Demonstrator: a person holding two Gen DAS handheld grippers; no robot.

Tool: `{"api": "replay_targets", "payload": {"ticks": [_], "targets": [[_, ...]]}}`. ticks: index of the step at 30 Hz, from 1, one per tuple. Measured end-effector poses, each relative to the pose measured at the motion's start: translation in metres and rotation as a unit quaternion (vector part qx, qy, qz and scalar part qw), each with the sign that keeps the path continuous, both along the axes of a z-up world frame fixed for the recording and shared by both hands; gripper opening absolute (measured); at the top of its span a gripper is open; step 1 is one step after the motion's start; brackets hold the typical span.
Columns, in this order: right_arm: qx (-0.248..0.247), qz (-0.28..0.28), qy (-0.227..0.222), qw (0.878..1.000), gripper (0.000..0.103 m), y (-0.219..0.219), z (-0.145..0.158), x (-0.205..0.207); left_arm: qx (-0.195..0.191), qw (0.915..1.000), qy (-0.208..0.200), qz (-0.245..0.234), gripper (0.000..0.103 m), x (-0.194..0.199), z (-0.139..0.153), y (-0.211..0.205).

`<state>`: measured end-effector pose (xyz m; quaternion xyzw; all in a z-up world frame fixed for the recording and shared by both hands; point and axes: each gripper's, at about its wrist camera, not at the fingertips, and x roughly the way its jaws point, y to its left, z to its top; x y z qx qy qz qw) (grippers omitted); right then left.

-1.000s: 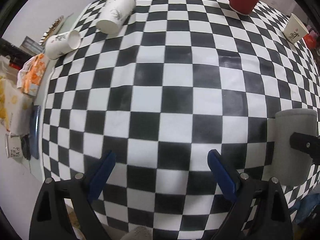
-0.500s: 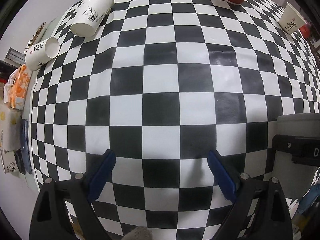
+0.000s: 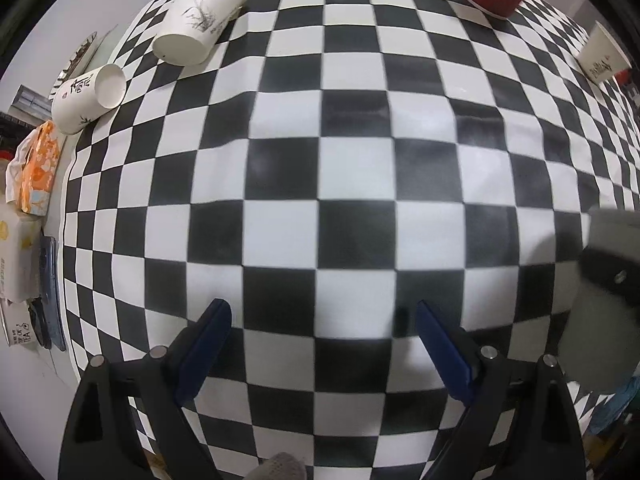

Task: Flip cup upright
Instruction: 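Lower the upright grey mug with the right gripper onto the tablecloth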

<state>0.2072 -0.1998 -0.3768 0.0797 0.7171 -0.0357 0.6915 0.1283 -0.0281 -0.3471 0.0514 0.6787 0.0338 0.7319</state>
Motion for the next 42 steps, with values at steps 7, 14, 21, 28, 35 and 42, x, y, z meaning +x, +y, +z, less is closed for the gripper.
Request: {"api": "replay_targets", "payload": {"ticks": [7,14,21,28,35,42], "targets": [[0.013,-0.032,-0.188,0.982,0.084,0.003,0.036,0.029,-0.004,0.9994,-0.003,0.034,0.094,0.024,-0.004,0.02],[-0.041,-0.021,-0.297,0.954,0.084,0.03,0.023,0.042,-0.004,0.999,-0.004,0.045,0.094,0.041,-0.01,0.027],[-0.053,0.009,-0.314,0.948,0.084,0.04,0.029,0.007,-0.006,0.9995,-0.002,0.03,0.094,0.03,-0.001,0.036],[-0.054,0.01,-0.284,0.957,0.084,0.044,0.028,-0.017,-0.005,0.9997,-0.009,0.022,0.094,0.005,0.013,0.025],[-0.07,-0.001,-0.252,0.965,0.085,0.042,0.025,-0.032,0.0,0.999,-0.035,0.026,0.094,-0.012,0.034,0.023],[-0.076,-0.029,-0.248,0.965,0.087,0.036,0.05,-0.046,0.011,0.9962,-0.084,0.016,0.095,-0.021,0.072,0.008]]}}
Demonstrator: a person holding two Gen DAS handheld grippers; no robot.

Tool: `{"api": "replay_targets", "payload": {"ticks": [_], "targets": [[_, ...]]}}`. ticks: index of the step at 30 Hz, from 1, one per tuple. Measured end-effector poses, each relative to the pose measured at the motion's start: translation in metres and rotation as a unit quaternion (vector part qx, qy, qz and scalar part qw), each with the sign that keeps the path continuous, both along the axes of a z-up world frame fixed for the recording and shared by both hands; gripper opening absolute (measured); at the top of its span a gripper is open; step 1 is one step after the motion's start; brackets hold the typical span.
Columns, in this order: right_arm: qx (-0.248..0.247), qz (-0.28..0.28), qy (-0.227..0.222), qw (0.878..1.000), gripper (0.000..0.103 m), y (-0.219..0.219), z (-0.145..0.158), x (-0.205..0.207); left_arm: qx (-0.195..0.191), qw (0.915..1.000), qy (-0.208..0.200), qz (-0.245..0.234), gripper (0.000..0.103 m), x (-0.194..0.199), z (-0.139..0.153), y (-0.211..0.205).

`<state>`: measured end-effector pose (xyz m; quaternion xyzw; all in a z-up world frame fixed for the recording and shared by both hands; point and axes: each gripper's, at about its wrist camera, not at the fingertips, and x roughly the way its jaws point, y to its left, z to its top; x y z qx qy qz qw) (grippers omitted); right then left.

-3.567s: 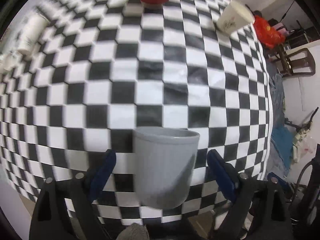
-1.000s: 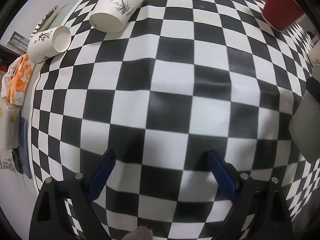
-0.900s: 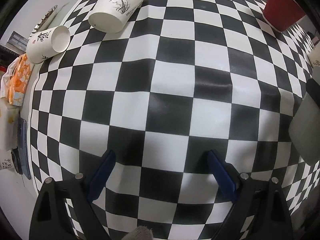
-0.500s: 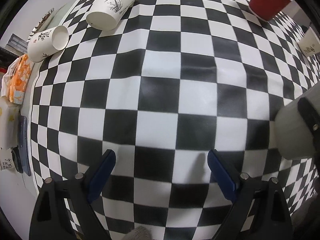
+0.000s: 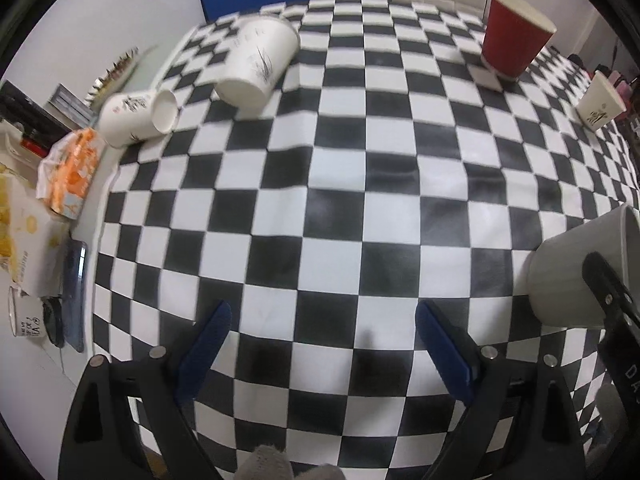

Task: Flip cup upright
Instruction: 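Lower the upright grey mug with the right gripper onto the tablecloth, then open the right gripper and pull both grippers back from the mug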

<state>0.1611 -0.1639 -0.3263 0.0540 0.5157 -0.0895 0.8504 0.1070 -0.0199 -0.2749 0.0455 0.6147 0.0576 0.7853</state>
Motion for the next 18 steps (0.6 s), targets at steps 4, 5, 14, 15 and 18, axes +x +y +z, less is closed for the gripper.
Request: {"api": "replay_targets", "payload": {"ticks": [4,5,14,15,18], "targets": [[0.001,-0.011,-0.007,1.0,0.088,-0.005,0.024,-0.018,-0.002,0.9995,-0.026,-0.017,0.096,-0.01,0.014,-0.003],[-0.001,-0.013,-0.013,1.0,0.088,-0.005,0.03,-0.022,-0.002,0.9993,-0.031,-0.022,0.096,-0.003,0.01,0.006],[0.011,-0.024,-0.008,1.0,0.089,-0.023,0.067,-0.057,0.002,0.9982,-0.047,-0.037,0.096,-0.006,0.022,0.021],[0.009,-0.027,0.007,1.0,0.089,-0.028,0.071,-0.062,0.002,0.9981,-0.049,-0.037,0.096,-0.011,0.028,0.02],[0.013,-0.025,0.038,0.999,0.089,-0.039,0.085,-0.077,-0.004,0.9973,-0.06,-0.042,0.096,-0.029,0.053,0.011]]}}
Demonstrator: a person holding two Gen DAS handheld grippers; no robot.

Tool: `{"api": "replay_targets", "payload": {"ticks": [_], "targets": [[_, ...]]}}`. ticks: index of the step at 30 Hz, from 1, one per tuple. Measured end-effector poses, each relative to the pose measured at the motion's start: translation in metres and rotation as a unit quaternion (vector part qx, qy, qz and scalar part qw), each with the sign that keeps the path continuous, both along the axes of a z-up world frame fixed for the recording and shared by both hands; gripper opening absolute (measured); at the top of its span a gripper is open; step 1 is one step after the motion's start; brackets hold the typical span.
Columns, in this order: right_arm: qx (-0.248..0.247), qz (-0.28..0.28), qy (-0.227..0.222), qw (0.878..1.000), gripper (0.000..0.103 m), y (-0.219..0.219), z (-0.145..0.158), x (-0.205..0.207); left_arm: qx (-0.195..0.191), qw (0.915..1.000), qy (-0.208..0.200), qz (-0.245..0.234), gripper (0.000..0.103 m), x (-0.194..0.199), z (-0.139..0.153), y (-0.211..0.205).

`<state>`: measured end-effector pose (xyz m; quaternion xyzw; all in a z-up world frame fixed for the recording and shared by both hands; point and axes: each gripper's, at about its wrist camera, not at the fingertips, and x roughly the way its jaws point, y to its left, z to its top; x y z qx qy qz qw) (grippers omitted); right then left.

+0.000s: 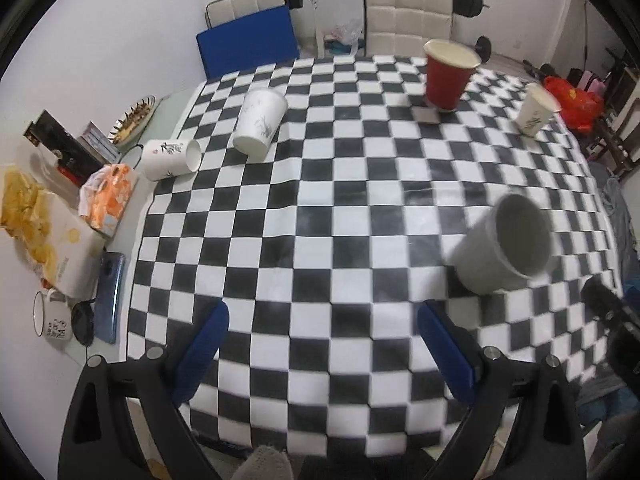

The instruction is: Flip cup upright

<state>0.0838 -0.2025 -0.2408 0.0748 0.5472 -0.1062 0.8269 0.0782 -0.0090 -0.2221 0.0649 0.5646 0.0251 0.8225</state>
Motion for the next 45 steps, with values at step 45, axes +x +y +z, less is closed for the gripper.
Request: {"api": "replay_targets", "payload": {"ticks": [45], "targets": [[-0.069,0.052,-0.12,0.989,0.09,-0.015,0.275,-0.156,-0.034,0.9882,-0.149,0.014,0.096,-0.145,0.229,-0.043]]}}
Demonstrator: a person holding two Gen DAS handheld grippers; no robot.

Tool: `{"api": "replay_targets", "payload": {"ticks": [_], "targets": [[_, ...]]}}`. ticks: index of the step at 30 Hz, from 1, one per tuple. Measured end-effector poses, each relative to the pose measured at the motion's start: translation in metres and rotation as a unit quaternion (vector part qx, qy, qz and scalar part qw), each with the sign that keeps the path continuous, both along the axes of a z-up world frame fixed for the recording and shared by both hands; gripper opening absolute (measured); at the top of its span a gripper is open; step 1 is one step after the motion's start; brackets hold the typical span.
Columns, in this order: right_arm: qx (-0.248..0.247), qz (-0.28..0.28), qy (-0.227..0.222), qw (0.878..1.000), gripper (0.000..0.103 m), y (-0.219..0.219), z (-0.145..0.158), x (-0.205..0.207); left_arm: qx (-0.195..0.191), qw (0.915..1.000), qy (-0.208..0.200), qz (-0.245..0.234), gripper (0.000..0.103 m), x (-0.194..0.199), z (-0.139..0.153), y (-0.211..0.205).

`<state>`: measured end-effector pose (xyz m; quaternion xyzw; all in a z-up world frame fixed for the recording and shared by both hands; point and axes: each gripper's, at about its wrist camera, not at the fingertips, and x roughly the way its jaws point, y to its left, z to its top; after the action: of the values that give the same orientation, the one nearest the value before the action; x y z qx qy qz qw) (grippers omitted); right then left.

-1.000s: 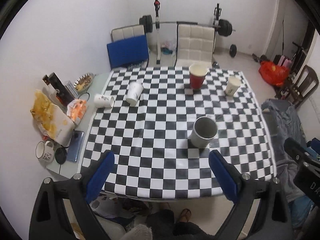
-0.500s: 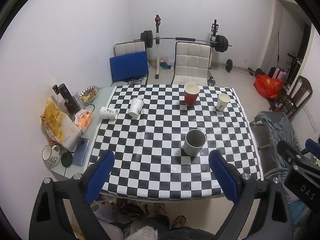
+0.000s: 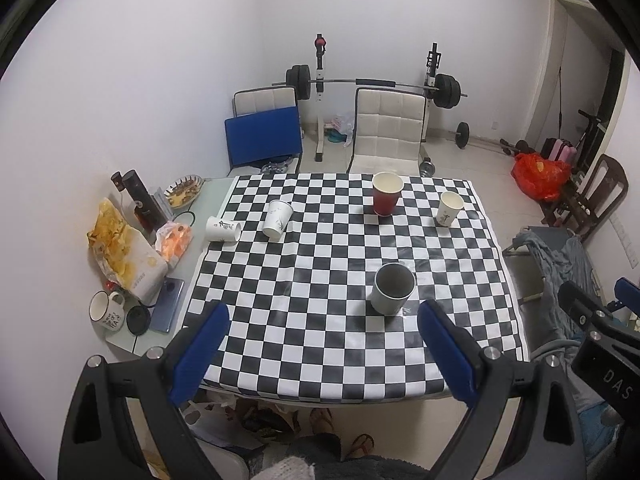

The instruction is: Flip cup upright

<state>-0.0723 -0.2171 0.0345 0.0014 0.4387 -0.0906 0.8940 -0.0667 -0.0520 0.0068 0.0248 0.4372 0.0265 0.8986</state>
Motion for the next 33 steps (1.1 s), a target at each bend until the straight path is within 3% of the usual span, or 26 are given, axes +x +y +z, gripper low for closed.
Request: {"api": "replay_targets", "payload": {"ticks": [33], "targets": [[0.015,0.014,0.009,1.0,0.09,-0.004,-0.004,0.001,-0.004,1.0,0.0,0.0,0.096,-0.003,-0.002,-0.014]]}}
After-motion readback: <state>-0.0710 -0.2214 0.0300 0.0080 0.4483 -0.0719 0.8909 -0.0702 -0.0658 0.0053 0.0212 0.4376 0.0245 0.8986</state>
